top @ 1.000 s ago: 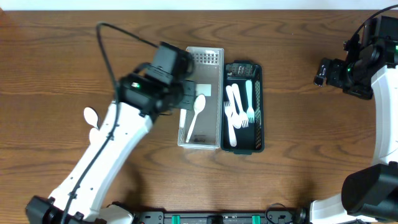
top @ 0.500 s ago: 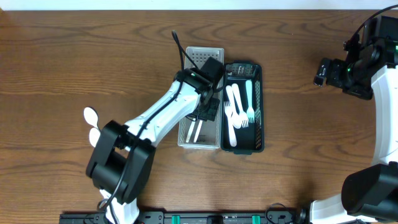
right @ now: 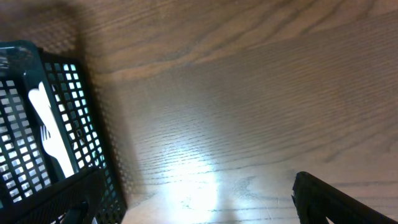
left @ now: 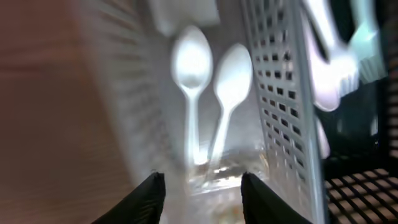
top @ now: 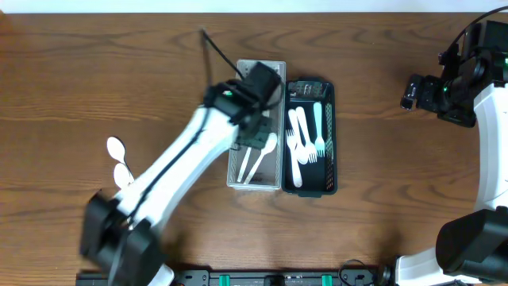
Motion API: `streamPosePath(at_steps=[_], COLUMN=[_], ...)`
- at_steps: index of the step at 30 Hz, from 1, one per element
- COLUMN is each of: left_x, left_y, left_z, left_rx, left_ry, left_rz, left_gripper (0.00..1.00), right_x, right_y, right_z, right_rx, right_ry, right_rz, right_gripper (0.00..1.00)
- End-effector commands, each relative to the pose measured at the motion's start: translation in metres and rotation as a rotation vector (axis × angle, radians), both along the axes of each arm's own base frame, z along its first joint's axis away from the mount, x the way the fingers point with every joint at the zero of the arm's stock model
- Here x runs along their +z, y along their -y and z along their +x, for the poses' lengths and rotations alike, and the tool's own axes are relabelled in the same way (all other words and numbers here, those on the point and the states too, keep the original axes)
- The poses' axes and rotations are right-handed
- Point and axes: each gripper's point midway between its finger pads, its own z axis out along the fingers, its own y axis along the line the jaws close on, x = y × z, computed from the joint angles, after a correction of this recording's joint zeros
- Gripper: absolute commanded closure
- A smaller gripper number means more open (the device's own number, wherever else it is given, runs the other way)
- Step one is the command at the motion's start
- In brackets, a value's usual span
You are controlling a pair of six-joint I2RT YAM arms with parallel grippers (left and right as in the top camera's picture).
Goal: Pack container
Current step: 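Carry the second spoon into the white basket and release it, then move the left gripper back to the remaining spoons and grasp one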
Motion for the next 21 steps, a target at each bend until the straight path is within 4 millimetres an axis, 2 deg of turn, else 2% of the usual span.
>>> streamPosePath(at_steps=[1, 4, 6, 9, 11, 15, 17, 21], left_x=[0.065, 0.090, 0.101, 0.109, 0.108, 0.091, 0.077, 0.037], left_y=[-0.047, -0.092, -0.132, -0.188, -0.219, -0.270, -0.284, -0.304], left_z=[0.007, -0.003, -0.013, -0.026, -0.033, -0.052, -0.061, -0.081], left_rx=[0.101, 0.243, 0.371, 0.584, 0.700, 0.890, 0.947, 1.034], left_ry=[0.179, 0.202, 0.203, 0.192, 0.176, 0.102, 0.056, -0.043], left_rz=[0.024, 0.013, 0.014, 0.018, 0.028, 0.065, 0.076, 0.099], left_gripper=[0.53, 0.49, 0.45, 0.35, 0.33, 0.32, 0.31, 0.30], right_x=[-0.002, -0.005, -0.009, -0.018, -0.025, -0.041, -0.048, -0.055], right_y=[0.000, 0.000, -0.001, -0.002, -0.003, -0.002, -0.003, -0.003], right_z=[0.000, -0.002, -0.005, -0.010, -0.013, -0.019, -0.021, -0.024], right_rx=[0.012, 0.027, 0.030, 0.037, 0.037, 0.048, 0.050, 0.050], right_ry=[-0.004, -0.013, -0.028, -0.053, -0.070, -0.100, -0.110, -0.123], right_rz=[0.004, 0.002, 0.004, 0.008, 0.011, 0.007, 0.008, 0.010], right_gripper=[0.01, 0.01, 0.01, 0.01, 0.01, 0.01, 0.01, 0.01])
